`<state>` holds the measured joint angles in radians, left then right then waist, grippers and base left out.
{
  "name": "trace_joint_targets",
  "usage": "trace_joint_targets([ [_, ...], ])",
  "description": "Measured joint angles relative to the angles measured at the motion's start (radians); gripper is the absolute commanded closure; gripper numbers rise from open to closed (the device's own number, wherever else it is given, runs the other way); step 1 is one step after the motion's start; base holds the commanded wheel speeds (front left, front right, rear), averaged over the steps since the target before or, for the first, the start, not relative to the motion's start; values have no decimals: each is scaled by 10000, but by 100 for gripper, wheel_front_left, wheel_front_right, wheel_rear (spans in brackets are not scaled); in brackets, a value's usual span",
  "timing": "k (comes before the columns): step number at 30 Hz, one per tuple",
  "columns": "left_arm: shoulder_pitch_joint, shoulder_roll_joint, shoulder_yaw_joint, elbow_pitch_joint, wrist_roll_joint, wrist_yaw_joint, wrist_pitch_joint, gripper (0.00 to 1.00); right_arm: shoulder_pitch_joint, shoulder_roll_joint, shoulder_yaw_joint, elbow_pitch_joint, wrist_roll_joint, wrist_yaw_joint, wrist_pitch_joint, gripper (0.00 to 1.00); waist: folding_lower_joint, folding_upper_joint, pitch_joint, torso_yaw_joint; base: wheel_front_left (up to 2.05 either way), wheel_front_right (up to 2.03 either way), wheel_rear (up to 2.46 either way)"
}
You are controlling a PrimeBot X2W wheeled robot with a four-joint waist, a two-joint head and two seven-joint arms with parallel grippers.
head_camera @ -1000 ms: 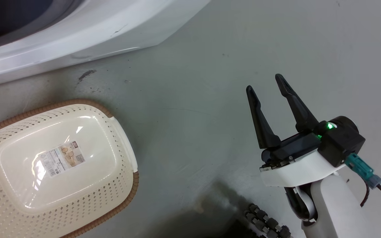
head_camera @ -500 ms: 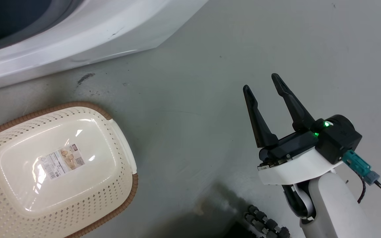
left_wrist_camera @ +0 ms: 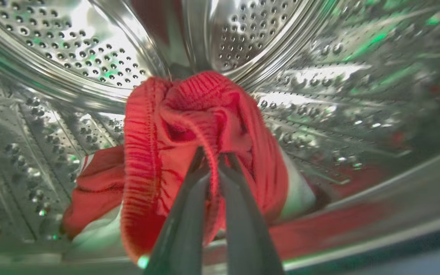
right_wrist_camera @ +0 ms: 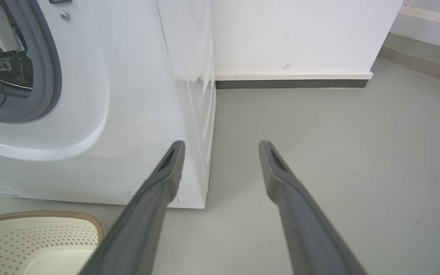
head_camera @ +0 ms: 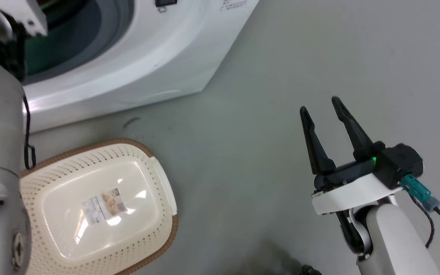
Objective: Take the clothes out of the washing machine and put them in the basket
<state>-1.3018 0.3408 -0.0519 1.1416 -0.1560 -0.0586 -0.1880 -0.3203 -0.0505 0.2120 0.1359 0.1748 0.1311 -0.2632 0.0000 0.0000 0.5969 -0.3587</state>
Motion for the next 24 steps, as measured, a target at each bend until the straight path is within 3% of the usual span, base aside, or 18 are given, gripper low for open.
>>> trace_joint_targets([
  [8, 1525, -529, 42, -180, -224, -21, -711, 100, 681, 4, -541, 453, -359, 0, 0, 0, -1, 0, -1309, 455, 0, 0, 0],
  [18, 4742, -1223, 640, -3388, -416, 59, -734, 100, 1397, 4, -938, 855, -631, 0, 0, 0, -2, 0, -3080, 1241, 0, 0, 0],
  [21, 6584, -1741, 928, -5275, -387, 4, -736, 100, 1817, 4, -1139, 849, -696, 0, 136, 0, -3, 0, -3988, 1648, 0, 0, 0],
  [24, 7113, -1923, 934, -5866, -318, -35, -738, 100, 1983, 6, -1248, 769, -709, 0, 190, 0, -3, 0, -4256, 1782, 0, 0, 0],
])
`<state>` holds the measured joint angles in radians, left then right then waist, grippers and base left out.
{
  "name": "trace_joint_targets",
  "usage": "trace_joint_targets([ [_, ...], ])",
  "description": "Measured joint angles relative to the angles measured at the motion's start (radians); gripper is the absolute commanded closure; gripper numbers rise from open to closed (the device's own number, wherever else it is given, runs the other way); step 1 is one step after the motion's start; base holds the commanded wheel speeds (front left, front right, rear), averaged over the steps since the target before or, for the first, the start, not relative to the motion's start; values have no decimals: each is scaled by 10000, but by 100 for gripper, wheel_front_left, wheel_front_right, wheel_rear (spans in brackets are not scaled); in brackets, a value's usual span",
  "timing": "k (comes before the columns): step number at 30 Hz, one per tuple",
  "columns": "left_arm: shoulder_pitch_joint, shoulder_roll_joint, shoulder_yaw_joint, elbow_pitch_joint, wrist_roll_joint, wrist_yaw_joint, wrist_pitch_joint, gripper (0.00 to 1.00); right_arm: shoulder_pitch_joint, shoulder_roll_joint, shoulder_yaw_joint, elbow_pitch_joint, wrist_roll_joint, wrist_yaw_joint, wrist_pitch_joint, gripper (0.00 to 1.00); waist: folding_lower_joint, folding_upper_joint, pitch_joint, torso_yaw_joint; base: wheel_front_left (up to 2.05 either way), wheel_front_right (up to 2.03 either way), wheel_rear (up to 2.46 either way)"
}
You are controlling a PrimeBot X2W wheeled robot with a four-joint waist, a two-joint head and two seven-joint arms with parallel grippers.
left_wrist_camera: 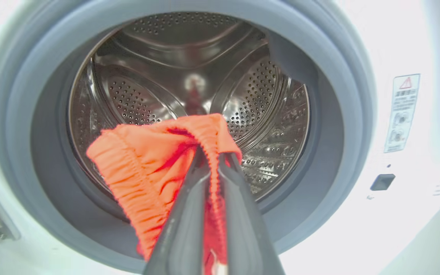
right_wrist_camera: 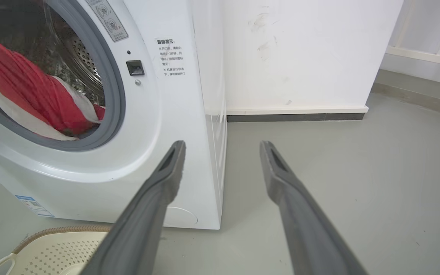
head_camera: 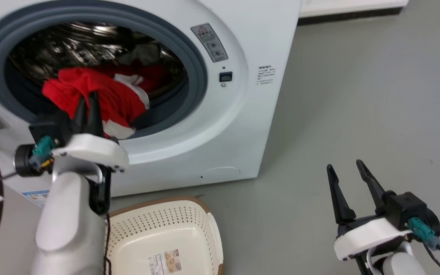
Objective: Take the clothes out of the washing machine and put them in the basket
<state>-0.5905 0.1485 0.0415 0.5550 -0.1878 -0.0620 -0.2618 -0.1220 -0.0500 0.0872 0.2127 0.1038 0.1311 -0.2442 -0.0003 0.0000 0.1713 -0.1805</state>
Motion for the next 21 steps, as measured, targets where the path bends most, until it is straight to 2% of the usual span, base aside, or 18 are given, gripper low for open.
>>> trace_joint_targets([
  [8, 2119, -640, -201, -2556, 138, -35, -12, 100, 714, -4, -550, -518, -161, 0, 374, 0, -1, 0, -880, 734, 0, 0, 0],
  [13, 3998, -790, -610, -4278, 182, 150, 6, 100, 1038, -2, -665, -993, -257, 0, 637, 0, 0, 0, -1255, 1220, 0, 0, 0],
  [17, 4946, -874, -859, -4615, 92, 353, 224, 100, 1111, -2, -677, -1208, -257, 0, 706, 0, 0, 0, -1216, 1348, 0, 0, 0],
  [21, 5965, -928, -1110, -4234, -180, 663, 481, 100, 1109, -2, -606, -1384, -257, 0, 800, 0, 1, 0, -897, 1381, 0, 0, 0],
])
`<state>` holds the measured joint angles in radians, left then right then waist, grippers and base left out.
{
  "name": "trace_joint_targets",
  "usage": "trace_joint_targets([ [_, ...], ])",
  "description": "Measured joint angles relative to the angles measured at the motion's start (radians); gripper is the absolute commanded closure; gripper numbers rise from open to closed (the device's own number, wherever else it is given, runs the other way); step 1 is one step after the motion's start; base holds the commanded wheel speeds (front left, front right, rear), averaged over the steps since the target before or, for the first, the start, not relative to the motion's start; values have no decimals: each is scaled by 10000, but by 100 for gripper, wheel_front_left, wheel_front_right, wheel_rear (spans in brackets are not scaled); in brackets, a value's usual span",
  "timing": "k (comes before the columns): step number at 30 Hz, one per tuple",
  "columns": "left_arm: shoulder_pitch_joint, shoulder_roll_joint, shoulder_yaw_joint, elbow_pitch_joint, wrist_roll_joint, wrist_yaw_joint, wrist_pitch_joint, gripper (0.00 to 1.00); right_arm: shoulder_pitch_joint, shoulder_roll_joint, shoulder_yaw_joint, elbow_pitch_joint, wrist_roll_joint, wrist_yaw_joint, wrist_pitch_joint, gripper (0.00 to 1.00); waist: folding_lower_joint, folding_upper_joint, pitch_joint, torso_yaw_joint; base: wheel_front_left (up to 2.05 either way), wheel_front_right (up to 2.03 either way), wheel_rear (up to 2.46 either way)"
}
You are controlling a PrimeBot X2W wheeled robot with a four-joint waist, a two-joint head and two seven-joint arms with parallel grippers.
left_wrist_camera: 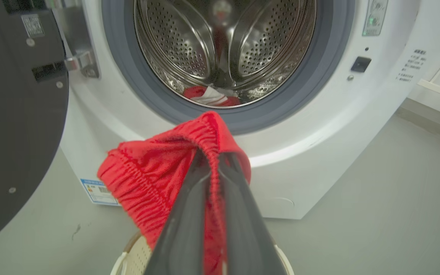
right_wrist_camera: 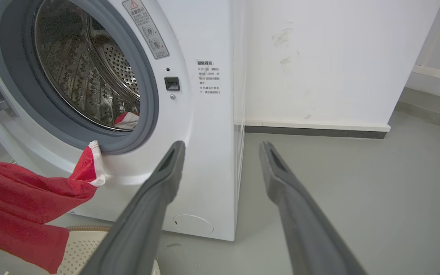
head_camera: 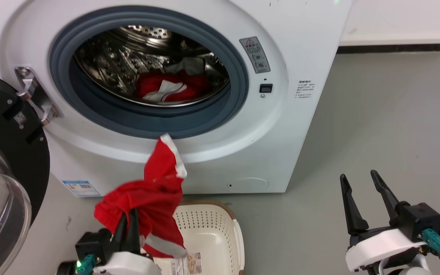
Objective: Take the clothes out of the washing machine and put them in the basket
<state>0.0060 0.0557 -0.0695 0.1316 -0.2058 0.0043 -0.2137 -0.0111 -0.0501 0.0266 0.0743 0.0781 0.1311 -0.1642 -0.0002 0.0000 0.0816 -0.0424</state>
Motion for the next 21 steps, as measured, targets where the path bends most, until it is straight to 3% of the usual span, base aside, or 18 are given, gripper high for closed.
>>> trace_joint_targets([
  [8, -315, -38, -506, 2485, -445, 65, -257, 100, -424, 0, 278, -159, -90, 2, 65, 0, 2, 0, 1153, 25, 0, 0, 0],
  [21, -4216, -50, -336, 6926, -713, -31, -464, 100, -1850, -2, 901, -127, -46, 0, -242, 0, 5, 0, 3799, -275, 0, 0, 0],
])
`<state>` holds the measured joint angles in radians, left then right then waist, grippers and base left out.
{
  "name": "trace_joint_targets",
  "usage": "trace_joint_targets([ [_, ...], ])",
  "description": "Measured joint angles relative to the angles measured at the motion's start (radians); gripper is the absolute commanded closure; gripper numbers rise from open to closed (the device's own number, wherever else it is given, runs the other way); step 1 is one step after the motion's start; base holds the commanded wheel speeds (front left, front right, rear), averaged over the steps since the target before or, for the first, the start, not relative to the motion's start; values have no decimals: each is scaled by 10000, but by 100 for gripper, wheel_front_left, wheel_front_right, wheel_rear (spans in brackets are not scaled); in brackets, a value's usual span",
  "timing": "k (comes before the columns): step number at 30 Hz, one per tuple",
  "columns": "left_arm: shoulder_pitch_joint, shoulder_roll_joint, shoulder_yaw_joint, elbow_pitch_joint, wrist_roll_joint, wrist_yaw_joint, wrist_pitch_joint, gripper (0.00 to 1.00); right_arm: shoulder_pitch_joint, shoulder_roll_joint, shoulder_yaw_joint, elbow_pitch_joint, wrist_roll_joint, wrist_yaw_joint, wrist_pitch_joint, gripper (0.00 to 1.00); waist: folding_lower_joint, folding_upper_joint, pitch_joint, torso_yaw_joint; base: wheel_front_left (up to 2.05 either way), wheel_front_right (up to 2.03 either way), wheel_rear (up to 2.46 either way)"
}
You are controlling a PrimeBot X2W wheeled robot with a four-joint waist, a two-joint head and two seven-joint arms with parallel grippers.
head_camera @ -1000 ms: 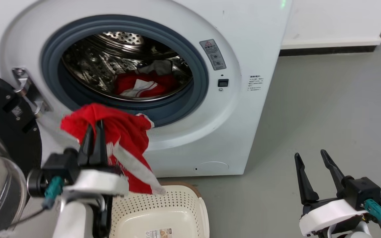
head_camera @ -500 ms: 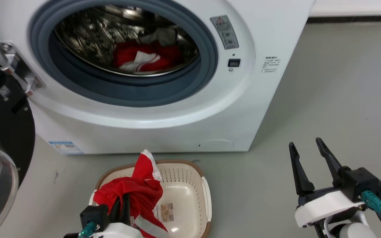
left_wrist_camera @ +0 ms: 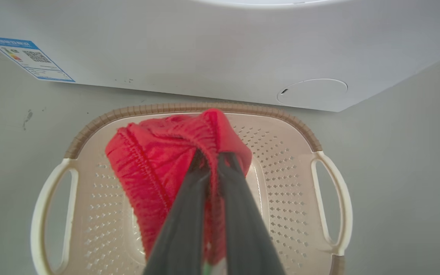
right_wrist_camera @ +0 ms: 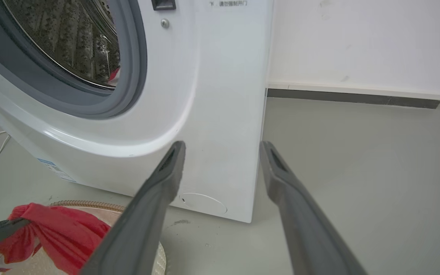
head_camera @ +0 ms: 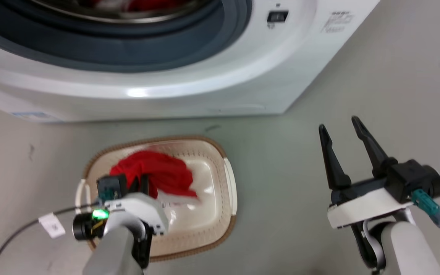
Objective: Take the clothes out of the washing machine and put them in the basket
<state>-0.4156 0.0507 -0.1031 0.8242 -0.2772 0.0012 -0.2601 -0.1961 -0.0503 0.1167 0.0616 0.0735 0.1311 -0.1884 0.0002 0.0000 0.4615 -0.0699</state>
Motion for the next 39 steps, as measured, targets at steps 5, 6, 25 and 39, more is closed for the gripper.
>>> trace_joint_targets([
  [5, -1252, 25, 180, 1313, 13, 31, -17, 100, -602, -2, 171, 84, 82, 0, -211, 0, 0, 0, 1116, -231, 0, 0, 0],
  [6, -1447, 36, 219, 1561, 13, 29, -17, 100, -709, -2, 207, 109, 107, 0, -234, 0, 0, 0, 1327, -279, 0, 0, 0],
  [25, -2054, 261, 761, 3415, -345, -192, -29, 0, -1411, 2, 339, 1269, 299, 0, -673, 0, 0, 0, 2228, -813, 0, 0, 0],
  [39, 637, 15, 817, 92, 182, -454, -31, 0, 65, 2, -537, 1283, -134, 0, -497, 0, -3, 0, -1185, -298, 0, 0, 0],
])
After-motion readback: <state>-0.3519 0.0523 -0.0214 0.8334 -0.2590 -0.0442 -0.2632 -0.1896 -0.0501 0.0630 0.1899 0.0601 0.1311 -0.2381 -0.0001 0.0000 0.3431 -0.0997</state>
